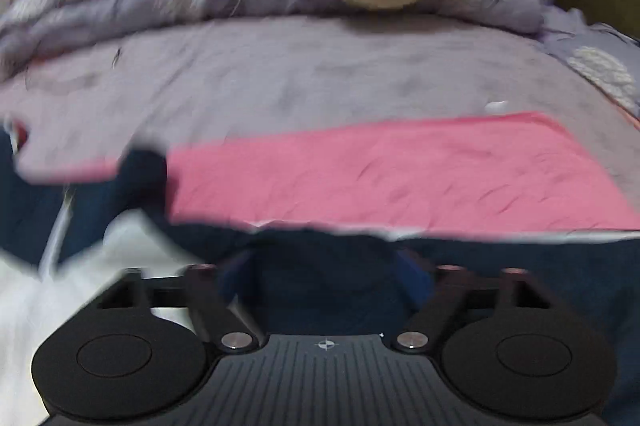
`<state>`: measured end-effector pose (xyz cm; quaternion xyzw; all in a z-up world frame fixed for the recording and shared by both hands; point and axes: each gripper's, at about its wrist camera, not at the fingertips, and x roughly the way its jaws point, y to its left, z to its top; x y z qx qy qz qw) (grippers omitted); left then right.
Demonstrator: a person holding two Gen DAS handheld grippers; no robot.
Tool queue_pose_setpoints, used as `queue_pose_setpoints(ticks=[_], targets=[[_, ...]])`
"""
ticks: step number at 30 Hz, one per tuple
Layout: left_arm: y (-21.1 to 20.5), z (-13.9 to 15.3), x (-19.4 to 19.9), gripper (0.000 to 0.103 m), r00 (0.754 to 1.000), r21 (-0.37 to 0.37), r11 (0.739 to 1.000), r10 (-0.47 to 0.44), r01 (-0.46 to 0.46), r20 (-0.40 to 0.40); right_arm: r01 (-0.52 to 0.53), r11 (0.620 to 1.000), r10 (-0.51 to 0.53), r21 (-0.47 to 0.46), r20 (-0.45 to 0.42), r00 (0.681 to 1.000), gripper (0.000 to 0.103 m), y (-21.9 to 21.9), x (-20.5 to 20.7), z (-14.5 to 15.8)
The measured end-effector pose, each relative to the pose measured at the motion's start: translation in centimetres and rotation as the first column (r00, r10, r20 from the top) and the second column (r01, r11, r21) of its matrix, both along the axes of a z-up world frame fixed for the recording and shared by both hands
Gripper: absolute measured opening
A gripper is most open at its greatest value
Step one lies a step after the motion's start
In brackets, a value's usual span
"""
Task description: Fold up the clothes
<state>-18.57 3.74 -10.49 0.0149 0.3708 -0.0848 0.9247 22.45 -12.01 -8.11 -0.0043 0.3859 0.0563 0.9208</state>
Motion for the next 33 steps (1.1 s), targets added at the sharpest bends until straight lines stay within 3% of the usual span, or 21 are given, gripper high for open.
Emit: queue_pose_setpoints(ticks=[1, 4, 6, 8, 10, 12, 13, 14, 16, 18, 21, 24, 25, 29, 32, 33], targets=[[0.1, -0.1, -0.1, 0.103, 1.000, -0.002, 1.000, -0.003, 0.003, 0.008, -0.024, 0.999, 0.023, 0.030, 0.028, 0.999, 0.067, -0.4, -0.8, 1.2], [0.3, -0.2, -0.2, 0.103, 1.000, -0.012, 1.000, -0.010, 0.010, 0.022, -0.262, 0.964, 0.259, 0.042, 0.055, 0.964, 0.069, 0.5, -6.4, 3.2], [0.2, -0.2, -0.3, 0.103, 1.000, -0.012, 1.000, -0.010, 0.010, 0.028, -0.392, 0.920, 0.392, -0.001, 0.013, 0.920, 0.069, 1.4, -10.8, 2.6], [0.1, -0.2, -0.4, 0.103, 0.999, -0.010, 1.000, -0.009, 0.009, 0.032, -0.443, 0.892, 0.441, -0.092, -0.035, 0.897, 0.069, 1.6, -13.4, 0.6], [0.0, -0.1, -0.4, 0.103, 0.999, -0.007, 1.000, -0.007, 0.007, 0.031, -0.367, 0.900, 0.376, -0.234, -0.005, 0.926, 0.072, -0.2, -13.5, -1.9], [0.0, 0.1, -0.4, 0.103, 1.000, -0.005, 1.000, -0.005, 0.005, 0.028, -0.128, 0.977, 0.129, -0.169, -0.002, 0.992, 0.086, -4.0, -11.5, -1.8], [-0.1, 0.2, -0.4, 0.103, 1.000, -0.003, 1.000, -0.001, 0.002, 0.023, -0.052, 0.992, 0.050, -0.115, -0.020, 0.999, 0.080, -5.4, -11.5, -0.9], [0.0, 0.4, -0.4, 0.103, 1.000, -0.004, 1.000, 0.004, -0.004, 0.019, -0.021, 0.996, 0.020, -0.092, -0.006, 1.000, 0.072, -6.3, -12.3, 0.1], [0.1, 0.8, -0.5, 0.103, 1.000, -0.016, 1.000, 0.017, -0.017, 0.010, -0.089, 0.993, 0.095, -0.073, 0.071, 0.993, 0.072, -7.1, -15.8, 2.1], [0.2, 1.2, -0.6, 0.103, 1.000, -0.032, 0.999, 0.028, -0.028, 0.005, -0.256, 0.966, 0.258, -0.032, 0.114, 0.960, 0.073, -6.8, -20.0, 3.4], [0.2, 1.5, -1.3, 0.103, 0.999, -0.031, 0.999, 0.041, -0.041, 0.001, -0.504, 0.863, 0.497, 0.029, 0.130, 0.858, 0.074, -5.6, -26.4, 3.1], [0.1, 1.9, -2.1, 0.103, 0.999, 0.001, 0.999, 0.053, -0.053, 0.001, -0.601, 0.797, 0.603, -0.066, 0.020, 0.798, 0.077, -4.5, -30.9, -0.1], [0.1, 2.1, -2.5, 0.103, 0.998, 0.008, 0.998, 0.057, -0.057, 0.007, -0.593, 0.801, 0.597, -0.081, 0.053, 0.800, 0.078, -5.7, -32.1, -0.7], [1.1, 2.9, -3.6, 0.103, 0.994, 0.031, 0.995, 0.098, -0.100, 0.046, -0.533, 0.846, 0.533, -0.015, -0.020, 0.846, 0.079, -10.6, -32.0, -0.2], [2.1, 3.0, -3.7, 0.103, 0.990, 0.025, 0.991, 0.133, -0.135, 0.043, -0.488, 0.864, 0.486, -0.120, -0.049, 0.873, 0.078, -11.9, -32.7, 1.6], [2.4, 2.9, -3.7, 0.103, 0.989, 0.023, 0.989, 0.144, -0.145, 0.036, -0.479, 0.870, 0.480, -0.118, -0.019, 0.877, 0.078, -12.2, -33.4, 2.7]])
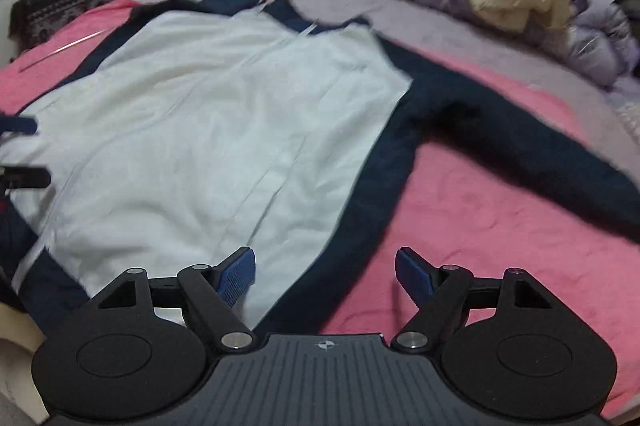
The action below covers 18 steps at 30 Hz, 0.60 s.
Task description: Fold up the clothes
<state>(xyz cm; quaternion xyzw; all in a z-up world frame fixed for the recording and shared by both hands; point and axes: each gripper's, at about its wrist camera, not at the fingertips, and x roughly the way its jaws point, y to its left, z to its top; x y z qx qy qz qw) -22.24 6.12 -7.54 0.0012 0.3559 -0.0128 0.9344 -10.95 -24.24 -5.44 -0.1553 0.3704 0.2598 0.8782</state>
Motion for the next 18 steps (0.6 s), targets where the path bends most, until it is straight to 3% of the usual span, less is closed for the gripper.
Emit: queue_pose_setpoints(ticks=[2, 4, 7, 10, 12, 13, 14, 18], targets=[[0.6, 0.5, -0.2, 0.103, 1.000, 0.005, 1.000, 0.021, -0.021, 0.018, -0.005, 0.995, 0.003, 0.096, 0.021, 1.000, 0.079, 0.7, 0.6, 1.3], [1.5, 2.6, -0.1, 0.103, 0.996, 0.030, 0.999, 0.023, -0.026, 0.089, -0.012, 0.981, 0.005, 0.193, 0.039, 0.999, 0.082, 1.9, 1.6, 2.4], [3.9, 6.9, 2.8, 0.103, 0.982, 0.091, 0.994, 0.039, -0.057, 0.186, -0.051, 0.972, 0.029, 0.231, 0.097, 0.995, 0.084, 5.8, 3.8, 2.0], [6.8, 10.1, 9.2, 0.103, 0.972, 0.118, 0.985, 0.100, -0.127, 0.212, -0.076, 0.960, 0.067, 0.271, 0.043, 0.997, 0.078, 10.0, 6.3, 0.0], [8.4, 10.8, 14.5, 0.103, 0.966, 0.144, 0.972, 0.151, -0.183, 0.210, -0.078, 0.966, 0.083, 0.247, -0.010, 0.997, 0.070, 12.5, 7.1, -2.8], [9.0, 10.6, 17.5, 0.103, 0.963, 0.164, 0.963, 0.177, -0.212, 0.203, -0.079, 0.971, 0.087, 0.225, -0.028, 0.996, 0.073, 13.6, 7.3, -4.6], [9.5, 10.0, 20.6, 0.103, 0.962, 0.191, 0.954, 0.197, -0.233, 0.187, -0.086, 0.970, 0.078, 0.226, 0.046, 0.996, 0.077, 14.1, 6.7, -5.7], [11.1, 6.0, 31.9, 0.103, 0.966, 0.299, 0.918, 0.246, -0.260, 0.082, -0.083, 0.970, 0.071, 0.229, 0.062, 0.996, 0.080, 14.0, 6.4, -5.8]])
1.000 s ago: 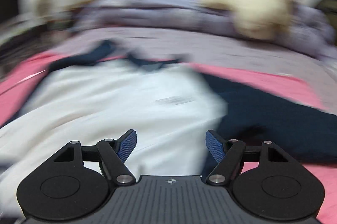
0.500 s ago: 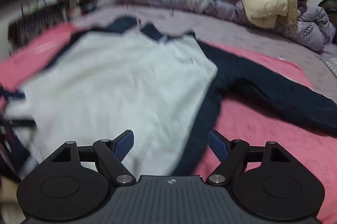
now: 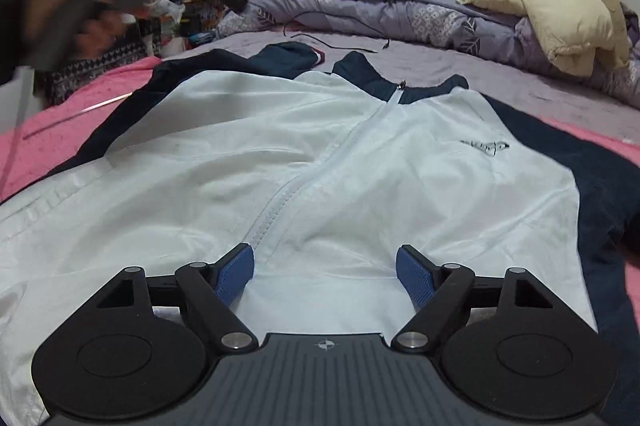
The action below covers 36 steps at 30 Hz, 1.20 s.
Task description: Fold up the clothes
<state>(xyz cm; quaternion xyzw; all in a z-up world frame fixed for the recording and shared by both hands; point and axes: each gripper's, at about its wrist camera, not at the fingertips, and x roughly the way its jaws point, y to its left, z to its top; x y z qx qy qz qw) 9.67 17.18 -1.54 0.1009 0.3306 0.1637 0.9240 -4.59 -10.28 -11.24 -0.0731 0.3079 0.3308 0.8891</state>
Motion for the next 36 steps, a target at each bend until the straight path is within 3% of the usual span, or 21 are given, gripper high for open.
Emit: queue_pose_setpoints(ticks=[4, 5, 6, 8, 9, 10, 12, 14, 17, 18, 20, 21, 22, 24, 25, 29, 34, 35, 36], targets=[[3.3, -4.7, 7.2, 0.100, 0.985, -0.026, 0.989, 0.140, -0.143, -0.101, -0.014, 0.999, 0.015, 0.036, -0.031, 0.999, 0.085, -0.4, 0.4, -0.2], [4.6, -5.7, 8.1, 0.090, 0.973, -0.074, 0.977, 0.191, -0.202, -0.127, -0.014, 0.999, 0.015, 0.037, -0.031, 0.999, 0.085, -0.4, 0.4, -0.1], [5.9, -6.6, 8.6, 0.060, 0.960, -0.146, 0.956, 0.233, -0.256, -0.157, -0.014, 0.999, 0.015, 0.039, -0.031, 0.999, 0.085, -0.4, 0.4, -0.2], [8.4, -8.0, 8.5, 0.030, 0.936, -0.289, 0.894, 0.299, -0.343, -0.189, -0.017, 0.999, 0.019, 0.046, -0.035, 0.999, 0.088, -0.4, 0.5, -0.2], [9.3, -8.0, 7.9, 0.004, 0.932, -0.321, 0.876, 0.323, -0.360, -0.163, -0.026, 0.998, 0.028, 0.051, -0.041, 0.999, 0.092, -0.4, 0.5, -0.2], [9.9, -7.9, 7.3, 0.001, 0.929, -0.330, 0.869, 0.343, -0.370, -0.138, -0.034, 0.998, 0.037, 0.056, -0.046, 0.998, 0.093, -0.4, 0.6, -0.2], [11.5, -6.7, 5.5, 0.000, 0.913, -0.345, 0.847, 0.400, -0.403, -0.083, -0.042, 0.997, 0.045, 0.057, -0.049, 0.998, 0.096, -0.4, 0.5, -0.2], [13.4, -4.7, 2.7, 0.000, 0.879, -0.339, 0.826, 0.477, -0.450, -0.004, -0.041, 0.998, 0.044, 0.056, -0.047, 0.998, 0.096, -0.3, 0.4, -0.1], [16.7, -2.4, -1.8, 0.000, 0.848, -0.316, 0.822, 0.523, -0.474, 0.088, -0.041, 0.998, 0.043, 0.050, -0.046, 0.998, 0.096, -0.2, 0.4, -0.1], [17.8, -1.9, -2.8, 0.000, 0.861, -0.326, 0.832, 0.501, -0.449, 0.092, -0.041, 0.998, 0.043, 0.047, -0.044, 0.998, 0.096, -0.1, 0.3, -0.1], [19.6, -1.5, -2.8, 0.000, 0.911, -0.407, 0.847, 0.405, -0.343, 0.074, -0.042, 0.999, 0.043, 0.034, -0.039, 0.998, 0.097, 0.1, 0.2, 0.0], [20.4, -1.3, -2.7, 0.007, 0.933, -0.451, 0.845, 0.353, -0.287, 0.068, -0.042, 0.999, 0.043, 0.028, -0.035, 0.998, 0.097, 0.2, 0.2, 0.0], [20.8, -1.3, -2.1, 0.021, 0.945, -0.486, 0.838, 0.319, -0.248, 0.069, -0.042, 0.999, 0.043, 0.023, -0.032, 0.999, 0.097, 0.3, 0.1, -0.1], [20.8, -2.0, 0.5, 0.091, 0.953, -0.530, 0.826, 0.285, -0.193, 0.098, -0.043, 0.999, 0.044, 0.025, -0.033, 0.998, 0.098, 0.3, 0.2, -0.1], [20.7, -2.4, 1.8, 0.099, 0.956, -0.550, 0.818, 0.270, -0.165, 0.115, -0.043, 0.999, 0.044, 0.024, -0.034, 0.998, 0.098, 0.3, 0.2, -0.1], [20.6, -5.8, 9.2, 0.092, 0.975, -0.587, 0.787, 0.224, -0.188, -0.012, -0.046, 0.999, 0.047, 0.029, -0.039, 0.998, 0.098, 0.1, 0.3, -0.2], [20.5, -9.7, 15.6, 0.083, 0.954, -0.524, 0.798, 0.275, -0.298, -0.124, -0.047, 0.998, 0.049, 0.041, -0.044, 0.998, 0.099, 0.0, 0.4, -0.3], [20.5, -10.1, 16.2, 0.074, 0.951, -0.512, 0.803, 0.285, -0.305, -0.120, -0.048, 0.998, 0.050, 0.044, -0.045, 0.998, 0.099, -0.1, 0.5, -0.3], [20.1, -10.1, 16.5, 0.054, 0.950, -0.495, 0.813, 0.293, -0.306, -0.106, -0.048, 0.998, 0.050, 0.047, -0.046, 0.998, 0.100, -0.1, 0.5, -0.4]])
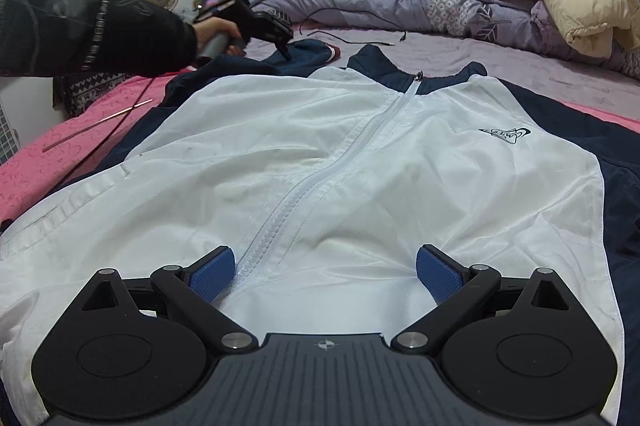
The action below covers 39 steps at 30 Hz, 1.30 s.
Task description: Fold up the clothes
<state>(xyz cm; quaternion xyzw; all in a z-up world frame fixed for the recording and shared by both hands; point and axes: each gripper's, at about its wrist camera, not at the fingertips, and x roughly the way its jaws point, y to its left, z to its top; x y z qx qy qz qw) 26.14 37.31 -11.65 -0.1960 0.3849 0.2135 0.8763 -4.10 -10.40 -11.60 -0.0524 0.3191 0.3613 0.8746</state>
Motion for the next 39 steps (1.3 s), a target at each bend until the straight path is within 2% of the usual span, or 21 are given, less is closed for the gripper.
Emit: queue_pose_setpoints(ticks=[1, 2, 5, 9, 12, 16, 19, 22, 24, 25, 27, 29, 30, 32, 34, 36, 37, 38, 39], targets=[[-0.4, 0.1, 0.3, 0.037, 1.000, 0.025, 1.000, 0.003, -0.003, 0.007, 0.000, 1.000, 0.000, 0.003, -0.001, 1.000, 0.100, 0.0, 0.0, 0.0], [-0.7, 0.3, 0.4, 0.000, 1.000, 0.025, 1.000, -0.001, 0.001, 0.015, 0.000, 1.000, 0.000, 0.005, -0.001, 1.000, 0.100, -0.1, 0.0, 0.0], [-1.4, 2.0, -0.8, 0.000, 0.994, 0.058, 0.998, -0.012, 0.006, 0.109, -0.001, 1.000, 0.001, 0.011, -0.001, 1.000, 0.100, -0.2, 0.0, -0.1], [-0.4, 6.0, -4.3, 0.000, 0.969, 0.063, 0.998, 0.012, -0.029, 0.248, 0.000, 1.000, 0.000, 0.008, 0.001, 1.000, 0.100, -0.1, -0.1, 0.0], [1.2, 10.0, -8.0, 0.000, 0.957, 0.143, 0.987, 0.031, -0.075, 0.289, 0.001, 1.000, -0.001, 0.005, 0.002, 1.000, 0.100, 0.0, 0.0, 0.0], [5.9, 14.9, -16.3, 0.000, 0.934, 0.171, 0.970, 0.109, -0.175, 0.340, 0.000, 1.000, 0.000, 0.001, 0.002, 1.000, 0.100, 0.0, 0.0, 0.0], [10.2, 16.7, -24.5, 0.000, 0.908, 0.165, 0.945, 0.206, -0.281, 0.365, 0.000, 1.000, 0.000, -0.004, 0.004, 1.000, 0.100, 0.0, 0.0, 0.0], [14.2, 15.4, -31.2, 0.000, 0.911, 0.176, 0.919, 0.296, -0.353, 0.286, 0.001, 1.000, -0.001, -0.014, 0.006, 1.000, 0.100, 0.2, 0.0, 0.1], [16.5, 12.8, -34.1, 0.000, 0.914, 0.185, 0.900, 0.364, -0.394, 0.177, 0.001, 1.000, -0.001, -0.024, 0.008, 1.000, 0.100, 0.3, 0.0, 0.1], [17.6, 11.0, -34.9, 0.000, 0.907, 0.190, 0.887, 0.409, -0.421, 0.104, 0.000, 1.000, 0.000, -0.029, 0.009, 1.000, 0.100, 0.3, 0.0, 0.1], [19.7, 7.1, -36.3, 0.000, 0.869, 0.184, 0.861, 0.491, -0.474, -0.060, -0.001, 0.999, 0.001, -0.036, 0.005, 1.000, 0.101, 0.3, 0.1, 0.1], [20.7, 3.4, -37.2, 0.000, 0.814, 0.178, 0.838, 0.544, -0.515, -0.206, 0.000, 0.999, 0.000, -0.047, 0.005, 1.000, 0.102, 0.4, 0.1, 0.2], [20.4, 2.8, -37.4, 0.002, 0.807, 0.210, 0.831, 0.552, -0.515, -0.209, 0.001, 0.999, -0.001, -0.053, 0.007, 1.000, 0.103, 0.5, 0.1, 0.2], [18.9, 3.0, -37.4, 0.006, 0.818, 0.308, 0.817, 0.550, -0.487, -0.168, 0.004, 0.998, -0.003, -0.066, 0.011, 1.000, 0.103, 0.7, 0.0, 0.3], [16.3, 5.1, -36.6, 0.005, 0.869, 0.404, 0.820, 0.483, -0.405, -0.109, 0.023, 0.996, -0.024, -0.088, -0.008, 1.000, 0.101, 0.9, 0.2, 0.9], [12.2, 7.7, -35.2, 0.006, 0.948, 0.467, 0.846, 0.315, -0.259, -0.045, 0.043, 0.995, -0.044, -0.089, -0.012, 0.999, 0.091, 1.7, 0.6, 2.7], [9.9, 9.0, -34.5, 0.006, 0.976, 0.498, 0.849, 0.216, -0.179, -0.017, 0.013, 0.997, -0.012, -0.073, 0.025, 1.000, 0.091, 2.3, 1.0, 3.9], [7.3, 10.2, -33.5, 0.007, 0.994, 0.503, 0.859, 0.108, -0.094, 0.001, -0.015, 0.998, 0.019, -0.060, 0.064, 0.998, 0.093, 3.0, 1.5, 5.1], [4.4, 11.0, -32.2, 0.009, 1.000, 0.483, 0.876, -0.007, -0.004, 0.021, -0.019, 0.997, 0.027, -0.072, 0.113, 0.993, 0.095, 4.2, 2.4, 6.2]])
